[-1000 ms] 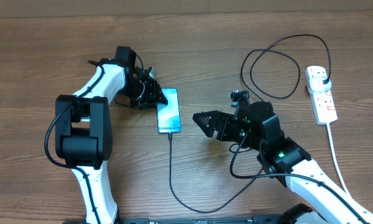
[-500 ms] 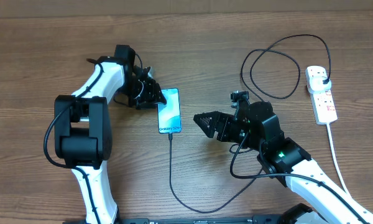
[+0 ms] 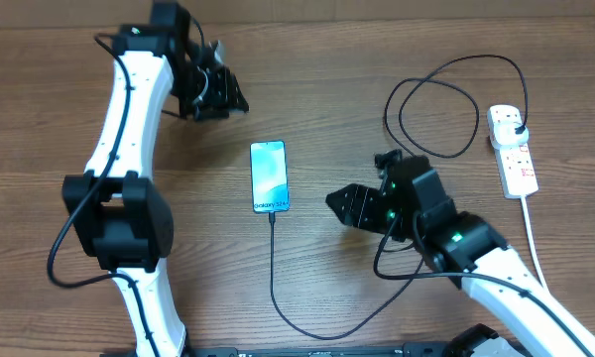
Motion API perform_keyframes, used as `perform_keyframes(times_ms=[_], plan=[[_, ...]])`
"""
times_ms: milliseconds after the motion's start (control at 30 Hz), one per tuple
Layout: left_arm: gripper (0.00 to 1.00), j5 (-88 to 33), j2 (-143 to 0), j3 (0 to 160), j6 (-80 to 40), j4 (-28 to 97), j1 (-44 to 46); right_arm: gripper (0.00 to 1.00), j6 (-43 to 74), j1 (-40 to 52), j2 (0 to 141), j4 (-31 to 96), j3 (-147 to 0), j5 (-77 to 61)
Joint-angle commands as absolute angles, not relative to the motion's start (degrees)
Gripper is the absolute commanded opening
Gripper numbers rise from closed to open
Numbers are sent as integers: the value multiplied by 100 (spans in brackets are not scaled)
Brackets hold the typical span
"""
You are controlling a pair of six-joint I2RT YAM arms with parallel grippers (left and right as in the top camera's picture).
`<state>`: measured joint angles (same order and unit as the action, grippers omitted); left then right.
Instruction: Plug charger to phone and switch on socket
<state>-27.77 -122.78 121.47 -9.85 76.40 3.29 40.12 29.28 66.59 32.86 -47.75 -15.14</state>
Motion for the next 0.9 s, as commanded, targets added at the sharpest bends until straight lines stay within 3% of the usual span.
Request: perform_keyframes(times_ms=[0,100,233,300,433,633,733,867], plan=[[46,-2744,-11625,12923,-834,7846,349,64,3739,2884,6488,3822,-5662,-729],[47,-2744,-11260,13340,-834,7994,351,63,3736,2657,6486,4372,-6101,-550],[56,-2746,-10772,13432,-838,7979,351,49,3592,1907,6488,4882,-6530,-554],[100,-2744,-10615,13432,-886,8088,353,42,3426,1343,6488,5050,-6692,-753],[100,-2742,-10530,13432,-880,8121,351,23,3039,110,6488,5153,-6827,-1417],[100,-2661,-10565,13423,-880,8121,355,9,2685,-1806,6772,5170,-6827,-2078],[100,-2637,-10565,13426,-880,8119,353,4,2687,-2571,7133,4987,-6827,-2659],[100,-2637,-10565,13423,-880,8119,353,4,2797,-3330,7806,4550,-6827,-3188]])
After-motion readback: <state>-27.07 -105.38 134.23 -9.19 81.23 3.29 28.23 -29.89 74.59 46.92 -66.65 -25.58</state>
